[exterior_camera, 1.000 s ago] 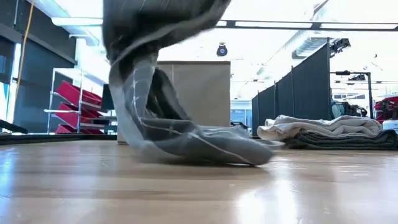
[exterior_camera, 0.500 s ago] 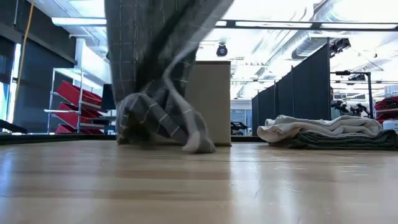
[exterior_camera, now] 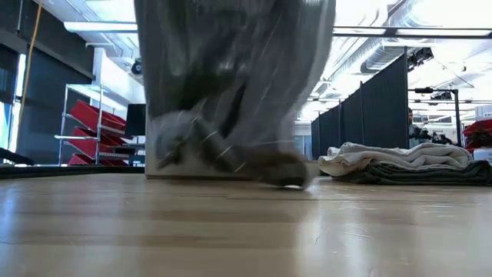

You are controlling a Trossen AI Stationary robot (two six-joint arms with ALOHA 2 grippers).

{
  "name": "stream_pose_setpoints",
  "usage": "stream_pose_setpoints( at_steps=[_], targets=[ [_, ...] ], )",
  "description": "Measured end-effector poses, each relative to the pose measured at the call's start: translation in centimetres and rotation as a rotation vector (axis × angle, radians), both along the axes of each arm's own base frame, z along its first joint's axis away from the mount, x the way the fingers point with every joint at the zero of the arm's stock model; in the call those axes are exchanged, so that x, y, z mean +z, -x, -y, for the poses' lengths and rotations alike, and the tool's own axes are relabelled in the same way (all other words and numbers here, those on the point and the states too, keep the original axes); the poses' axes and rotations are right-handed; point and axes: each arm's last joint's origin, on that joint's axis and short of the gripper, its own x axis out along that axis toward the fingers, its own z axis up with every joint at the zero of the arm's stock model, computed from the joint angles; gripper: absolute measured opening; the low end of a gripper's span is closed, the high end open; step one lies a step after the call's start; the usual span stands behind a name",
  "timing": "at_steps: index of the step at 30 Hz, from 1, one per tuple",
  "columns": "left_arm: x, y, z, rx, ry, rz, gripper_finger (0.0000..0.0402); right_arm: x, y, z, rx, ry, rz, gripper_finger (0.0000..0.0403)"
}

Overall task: Fold towel
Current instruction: Fold the gray patterned towel

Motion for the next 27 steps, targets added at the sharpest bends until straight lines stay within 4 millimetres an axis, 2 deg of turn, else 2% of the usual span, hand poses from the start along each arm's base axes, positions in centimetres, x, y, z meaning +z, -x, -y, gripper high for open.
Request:
stream_pose_setpoints(
  at_steps=[7, 10, 17, 22, 27],
  targets=[
    [0.5, -1.4, 1.3, -0.101, -0.024, 0.105, 0.0000, 0.9, 1.3, -2.0, 0.098, 0.075, 0.141, 0.0000],
    [0.9, -1.5, 1.7, -0.141, -0.022, 0.163, 0.0000, 1.2, 1.9, -2.7, 0.113, 0.108, 0.186, 0.0000],
    [0.8, -1.7, 2.5, -0.185, -0.036, 0.176, 0.0000, 1.3, 2.5, -3.6, 0.082, 0.138, 0.217, 0.0000],
    [0.1, -2.0, 2.6, -0.178, -0.042, 0.076, 0.0000, 0.8, 2.3, -3.8, 0.068, 0.154, 0.156, 0.0000],
    [-1.6, -2.9, 3.0, -0.212, -0.087, -0.122, 0.0001, 0.1, 1.8, -4.1, 0.091, 0.194, 0.091, 0.0000]
  ],
)
